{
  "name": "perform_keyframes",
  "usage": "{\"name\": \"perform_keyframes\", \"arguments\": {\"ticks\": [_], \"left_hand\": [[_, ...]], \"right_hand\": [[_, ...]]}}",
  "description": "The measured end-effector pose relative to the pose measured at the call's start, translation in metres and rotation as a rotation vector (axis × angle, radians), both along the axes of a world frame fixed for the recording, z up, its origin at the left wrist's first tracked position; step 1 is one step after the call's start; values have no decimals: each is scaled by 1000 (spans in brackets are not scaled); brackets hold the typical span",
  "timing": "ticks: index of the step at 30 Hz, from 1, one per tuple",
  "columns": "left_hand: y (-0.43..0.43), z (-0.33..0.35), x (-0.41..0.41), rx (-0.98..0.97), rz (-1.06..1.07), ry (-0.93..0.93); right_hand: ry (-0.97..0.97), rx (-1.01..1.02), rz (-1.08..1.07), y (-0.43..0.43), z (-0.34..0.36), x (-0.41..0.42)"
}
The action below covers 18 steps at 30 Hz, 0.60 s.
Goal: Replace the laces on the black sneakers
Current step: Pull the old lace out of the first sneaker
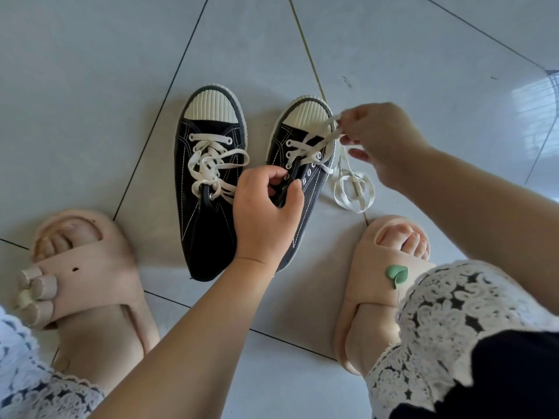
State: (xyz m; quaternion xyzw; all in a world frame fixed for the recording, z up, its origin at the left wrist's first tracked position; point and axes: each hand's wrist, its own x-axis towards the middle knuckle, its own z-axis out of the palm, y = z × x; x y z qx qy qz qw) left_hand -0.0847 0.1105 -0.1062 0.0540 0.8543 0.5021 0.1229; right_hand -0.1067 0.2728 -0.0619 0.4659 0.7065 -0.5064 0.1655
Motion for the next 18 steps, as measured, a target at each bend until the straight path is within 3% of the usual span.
{"name": "perform_keyframes", "arguments": {"ticks": [3, 7, 11, 13, 17, 18], "left_hand": [[1, 0, 1, -6, -9, 14], [1, 0, 0, -29, -16, 32], [2, 0, 1, -14, -15, 23], [1, 1, 1, -21, -20, 31], [1, 1, 1, -29, -25, 27], [1, 1, 1, -29, -26, 27]], "right_hand": [[35, 377, 402, 1, -1, -3], [241, 506, 887, -16, 7, -17], [188, 814, 1378, -33, -4, -14], [206, 885, 1361, -26, -2, -13], [166, 824, 735, 12, 7, -26], [179, 789, 668, 19, 10, -28]]}}
